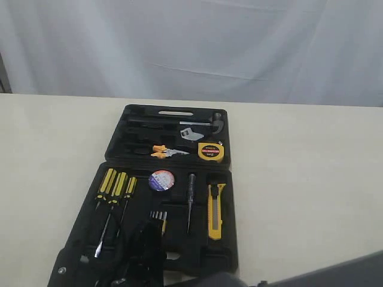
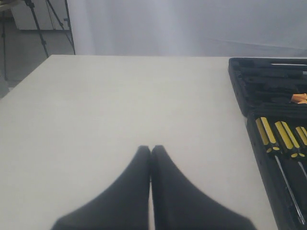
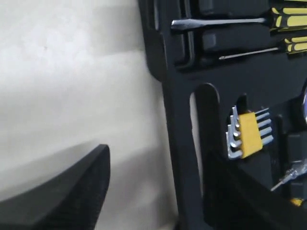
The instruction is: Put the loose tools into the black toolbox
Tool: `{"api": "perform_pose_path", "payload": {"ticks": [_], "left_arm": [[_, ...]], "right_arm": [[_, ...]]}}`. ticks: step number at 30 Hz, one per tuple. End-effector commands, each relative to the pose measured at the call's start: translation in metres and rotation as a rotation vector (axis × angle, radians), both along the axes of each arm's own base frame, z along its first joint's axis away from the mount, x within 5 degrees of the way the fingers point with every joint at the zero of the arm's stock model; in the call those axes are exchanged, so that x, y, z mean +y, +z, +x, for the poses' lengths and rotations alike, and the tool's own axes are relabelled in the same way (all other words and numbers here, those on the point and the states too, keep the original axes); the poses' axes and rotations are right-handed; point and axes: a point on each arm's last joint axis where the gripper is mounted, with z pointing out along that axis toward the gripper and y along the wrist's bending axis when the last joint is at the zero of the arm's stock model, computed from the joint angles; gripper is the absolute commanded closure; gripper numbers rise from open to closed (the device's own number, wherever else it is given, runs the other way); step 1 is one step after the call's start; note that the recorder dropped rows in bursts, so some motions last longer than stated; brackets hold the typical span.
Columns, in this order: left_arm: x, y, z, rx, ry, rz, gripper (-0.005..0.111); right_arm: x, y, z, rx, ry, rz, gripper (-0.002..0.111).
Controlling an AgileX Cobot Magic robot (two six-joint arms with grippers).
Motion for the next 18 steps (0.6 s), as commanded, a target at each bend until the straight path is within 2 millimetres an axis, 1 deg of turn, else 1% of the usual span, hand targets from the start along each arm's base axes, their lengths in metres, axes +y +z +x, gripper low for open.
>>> {"api": "perform_pose_path", "payload": {"ticks": [1,6,10,14,18], "left_arm": [[-0.001,0.0,0.0,-0.008,-0.004,-0.012,0.107],[-0.001,0.0,0.0,-0.008,-0.004,-0.012,0.107],[-0.001,0.0,0.0,-0.008,-0.004,-0.012,0.107],[-0.001,0.0,0.0,-0.008,-0.004,-0.012,0.107],[-0.001,0.0,0.0,-0.008,-0.004,-0.012,0.107]], "right_arm": [[0.002,0.0,0.012,-0.019,-0.024,-0.004,0.052],[0.001,-0.004,0.013,-0.006,-0.039,-0.003,0.052],[-0.003,-0.005,0.016,0.001,-0.063,-0.001,0.052],[-0.009,-0.013,0.02,0.011,-0.095,-0.039,0.052],[-0.01,-0.013,0.02,0.012,-0.1,-0.043,0.052]]}}
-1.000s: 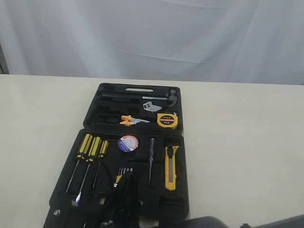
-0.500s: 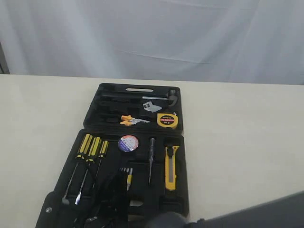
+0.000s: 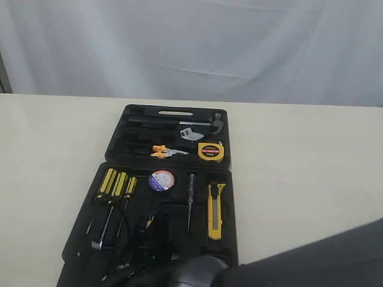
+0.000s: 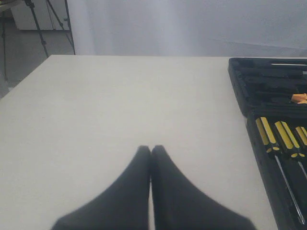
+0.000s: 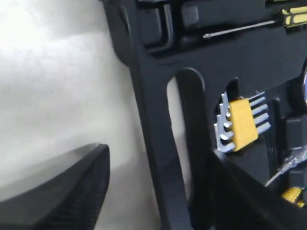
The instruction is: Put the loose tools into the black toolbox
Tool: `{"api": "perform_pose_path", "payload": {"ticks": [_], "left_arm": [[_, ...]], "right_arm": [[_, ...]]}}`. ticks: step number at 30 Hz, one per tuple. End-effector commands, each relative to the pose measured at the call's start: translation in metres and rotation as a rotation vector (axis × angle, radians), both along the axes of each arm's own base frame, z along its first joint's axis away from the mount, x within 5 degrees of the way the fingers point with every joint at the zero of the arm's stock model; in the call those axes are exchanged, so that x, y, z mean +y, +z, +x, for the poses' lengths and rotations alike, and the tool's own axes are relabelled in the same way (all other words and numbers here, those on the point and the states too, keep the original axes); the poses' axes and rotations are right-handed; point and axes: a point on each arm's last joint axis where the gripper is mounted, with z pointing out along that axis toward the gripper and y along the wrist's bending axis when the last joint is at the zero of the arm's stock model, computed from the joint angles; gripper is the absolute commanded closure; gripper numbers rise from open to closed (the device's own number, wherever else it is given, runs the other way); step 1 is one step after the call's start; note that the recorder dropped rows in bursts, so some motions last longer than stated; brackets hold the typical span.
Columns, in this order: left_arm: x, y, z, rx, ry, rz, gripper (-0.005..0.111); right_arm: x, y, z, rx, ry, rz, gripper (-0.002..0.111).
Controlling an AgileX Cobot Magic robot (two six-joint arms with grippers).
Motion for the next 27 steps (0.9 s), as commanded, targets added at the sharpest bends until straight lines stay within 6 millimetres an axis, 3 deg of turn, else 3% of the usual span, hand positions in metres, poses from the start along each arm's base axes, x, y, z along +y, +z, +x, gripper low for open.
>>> {"api": "perform_pose_path", "payload": {"ticks": [1,12,27], "left_arm": [[-0.001,0.0,0.0,-0.008,-0.004,-0.012,0.107],[-0.001,0.0,0.0,-0.008,-0.004,-0.012,0.107],[-0.001,0.0,0.0,-0.008,-0.004,-0.012,0.107]], "right_arm": [[-0.002,0.0,0.002,-0.001,-0.022,-0.003,0.053],[-0.004,-0.004,0.002,0.003,-0.035,-0.029,0.108],[-0.001,0.027,-0.004,-0.047,0.004,-0.023,0.109]]}}
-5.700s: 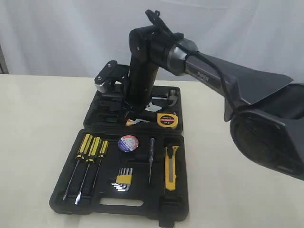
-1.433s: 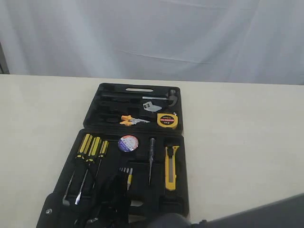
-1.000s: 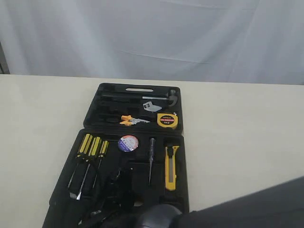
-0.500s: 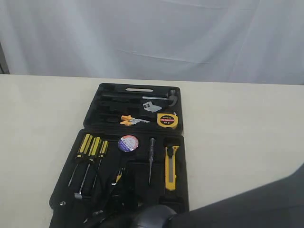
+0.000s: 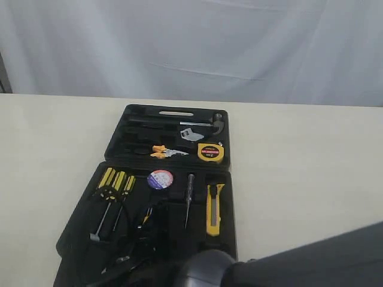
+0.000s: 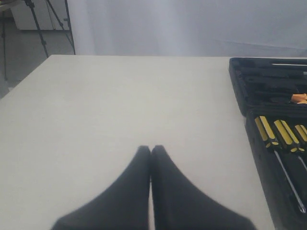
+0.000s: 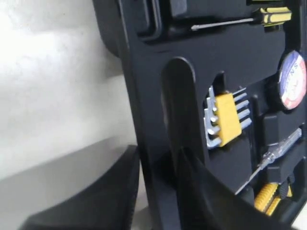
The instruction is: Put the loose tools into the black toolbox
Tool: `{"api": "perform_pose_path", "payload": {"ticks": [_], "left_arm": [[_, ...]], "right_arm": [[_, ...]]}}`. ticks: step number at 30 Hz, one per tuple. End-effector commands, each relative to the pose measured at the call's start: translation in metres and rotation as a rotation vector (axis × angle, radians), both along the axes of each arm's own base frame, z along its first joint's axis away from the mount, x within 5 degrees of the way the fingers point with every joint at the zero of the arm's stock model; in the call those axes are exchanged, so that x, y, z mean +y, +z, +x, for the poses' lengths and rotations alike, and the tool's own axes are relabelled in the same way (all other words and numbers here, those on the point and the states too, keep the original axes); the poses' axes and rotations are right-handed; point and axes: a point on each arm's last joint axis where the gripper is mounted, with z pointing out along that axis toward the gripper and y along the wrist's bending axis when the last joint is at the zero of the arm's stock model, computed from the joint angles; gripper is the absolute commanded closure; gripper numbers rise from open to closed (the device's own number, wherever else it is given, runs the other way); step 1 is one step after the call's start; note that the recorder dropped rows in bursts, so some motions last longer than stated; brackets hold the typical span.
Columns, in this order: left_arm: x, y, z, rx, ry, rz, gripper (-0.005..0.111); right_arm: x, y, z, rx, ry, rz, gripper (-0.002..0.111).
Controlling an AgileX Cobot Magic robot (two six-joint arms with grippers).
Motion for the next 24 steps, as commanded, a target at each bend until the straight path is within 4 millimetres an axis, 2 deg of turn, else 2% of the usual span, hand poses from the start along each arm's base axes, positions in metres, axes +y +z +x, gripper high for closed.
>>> {"api": "perform_pose_path", "payload": {"ticks": [1,7,15,19,24], "left_arm": [[-0.001,0.0,0.0,-0.008,-0.004,-0.012,0.107],[-0.001,0.0,0.0,-0.008,-0.004,-0.012,0.107],[-0.001,0.0,0.0,-0.008,-0.004,-0.012,0.107],[-0.001,0.0,0.0,-0.008,-0.004,-0.012,0.107],[-0.001,0.0,0.0,-0.008,-0.004,-0.012,0.107]], "right_arm": [[0.002,0.014,-0.006,-0.015,0.008,-0.005,0.109],[0.008,0.034,-0.024,0.009,0.064,-0.021,0.109],[0.001,0.08,-0.047,0.074,0.089,0.036,0.109],[-0.006,0.109,-0.05,0.092,0.095,0.022,0.109],[-0.006,0.143,-0.047,0.056,0.155,-0.005,0.109]]}}
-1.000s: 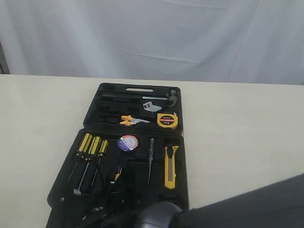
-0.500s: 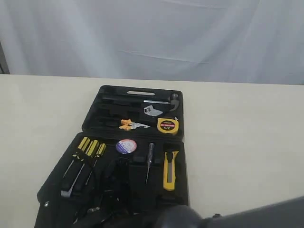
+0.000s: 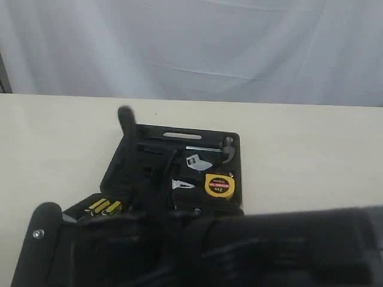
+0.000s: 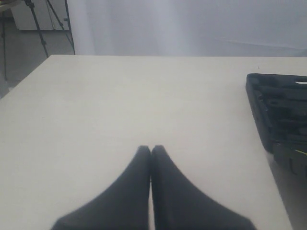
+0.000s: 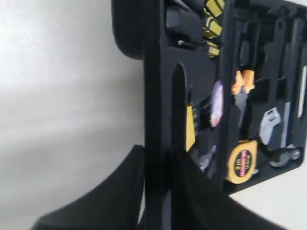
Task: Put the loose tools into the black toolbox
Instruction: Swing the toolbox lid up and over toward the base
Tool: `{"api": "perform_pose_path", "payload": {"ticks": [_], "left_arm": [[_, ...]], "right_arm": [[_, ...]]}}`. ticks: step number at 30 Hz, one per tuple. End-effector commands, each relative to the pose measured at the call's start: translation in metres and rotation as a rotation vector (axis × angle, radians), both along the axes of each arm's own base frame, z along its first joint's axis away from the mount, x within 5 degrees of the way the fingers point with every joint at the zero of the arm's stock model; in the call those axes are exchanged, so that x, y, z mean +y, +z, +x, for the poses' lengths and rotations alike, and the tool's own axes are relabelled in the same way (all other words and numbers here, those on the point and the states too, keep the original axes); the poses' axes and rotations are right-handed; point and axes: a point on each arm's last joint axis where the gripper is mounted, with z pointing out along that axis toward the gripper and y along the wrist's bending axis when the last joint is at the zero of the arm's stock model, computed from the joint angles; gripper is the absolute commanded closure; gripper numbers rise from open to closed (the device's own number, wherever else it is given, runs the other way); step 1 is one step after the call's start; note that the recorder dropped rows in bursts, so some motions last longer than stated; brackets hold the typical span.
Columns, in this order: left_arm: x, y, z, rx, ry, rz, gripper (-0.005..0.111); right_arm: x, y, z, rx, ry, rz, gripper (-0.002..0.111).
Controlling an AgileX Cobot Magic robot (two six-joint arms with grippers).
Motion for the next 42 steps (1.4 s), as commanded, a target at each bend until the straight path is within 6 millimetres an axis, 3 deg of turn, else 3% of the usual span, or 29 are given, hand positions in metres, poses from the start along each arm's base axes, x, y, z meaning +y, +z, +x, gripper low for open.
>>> {"api": "perform_pose_path", "payload": {"ticks": [1,7,16,24,31,38,42], "left_arm": [[-0.001,0.0,0.0,-0.008,-0.004,-0.012,0.107],[-0.001,0.0,0.0,-0.008,-0.004,-0.012,0.107],[-0.001,0.0,0.0,-0.008,-0.004,-0.012,0.107],[-0.001,0.0,0.0,-0.008,-0.004,-0.012,0.107],[-0.001,0.0,0.0,-0.008,-0.004,-0.012,0.107],[-0.001,0.0,0.0,-0.008,-0.004,-0.012,0.107],[-0.001,0.0,0.0,-0.008,-0.004,-0.012,0.107]], "right_arm": [[-0.004,0.035,0.004,-0.022,0.023,-0.02,0.109],[-0.025,0.057,0.04,-0.002,-0.039,0.075,0.109],[-0.106,0.069,0.111,-0.015,-0.149,0.201,0.109],[-0.171,0.038,0.168,0.087,-0.185,0.313,0.109],[-0.192,0.024,0.197,0.234,-0.155,0.61,0.109],[-0.214,0.01,0.218,0.217,-0.199,0.606,0.109],[-0.238,-0.016,0.23,0.235,-0.266,0.593,0.109]]}}
